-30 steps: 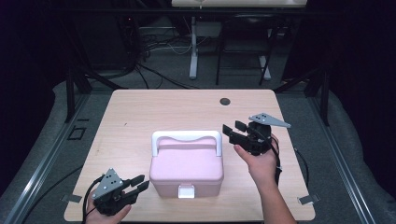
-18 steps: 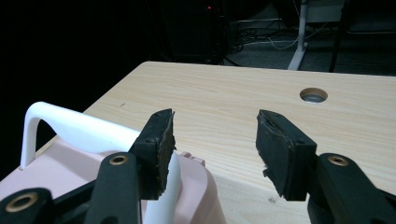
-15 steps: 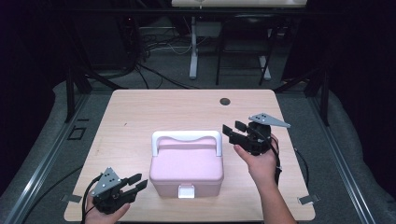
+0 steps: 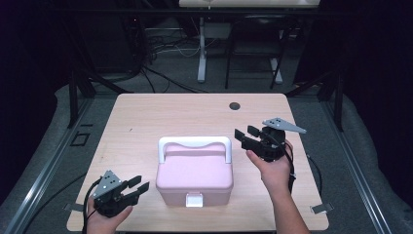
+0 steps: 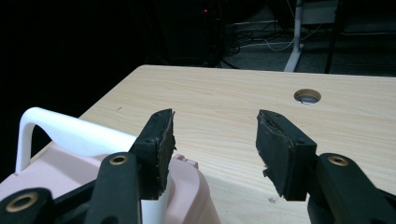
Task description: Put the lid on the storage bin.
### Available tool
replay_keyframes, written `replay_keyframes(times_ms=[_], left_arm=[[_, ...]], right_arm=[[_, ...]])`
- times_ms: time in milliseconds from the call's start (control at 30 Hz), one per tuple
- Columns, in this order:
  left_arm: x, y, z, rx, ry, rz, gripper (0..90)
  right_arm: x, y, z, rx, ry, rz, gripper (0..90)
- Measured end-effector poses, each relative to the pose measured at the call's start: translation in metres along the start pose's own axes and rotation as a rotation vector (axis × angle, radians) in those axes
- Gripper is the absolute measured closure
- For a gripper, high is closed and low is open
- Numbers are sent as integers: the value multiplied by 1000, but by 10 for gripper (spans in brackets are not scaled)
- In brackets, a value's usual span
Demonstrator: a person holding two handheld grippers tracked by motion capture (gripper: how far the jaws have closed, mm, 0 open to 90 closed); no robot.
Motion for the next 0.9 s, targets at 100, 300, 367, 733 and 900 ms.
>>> replay_keyframes(times_ms=[100, 300, 367, 733, 900], left_arm=[[-2, -3, 8, -6, 14, 5, 594], [-5, -11, 21, -11, 34, 21, 594], [-7, -12, 24, -12, 39, 22, 594], [-19, -22, 42, -10, 59, 31, 594], [-26, -26, 48, -1, 65, 33, 594]], right_arm=[[-1, 2, -1, -1, -4, -6, 465], [-2, 4, -2, -5, -5, -13, 466], [-3, 5, -2, -6, -6, -16, 466], [-2, 8, -1, -12, -1, -19, 466], [-2, 8, -1, -11, 0, -18, 466]])
Point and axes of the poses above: each handheld gripper's, and its own axes: x roughly backward along the jaws, z roughly out of its top, y roughly to its right, the point moved 6 cm from there along -x, roughly forward along the jaws, and after that the axes turned 12 degrees about -z, right-handed, at the moved point
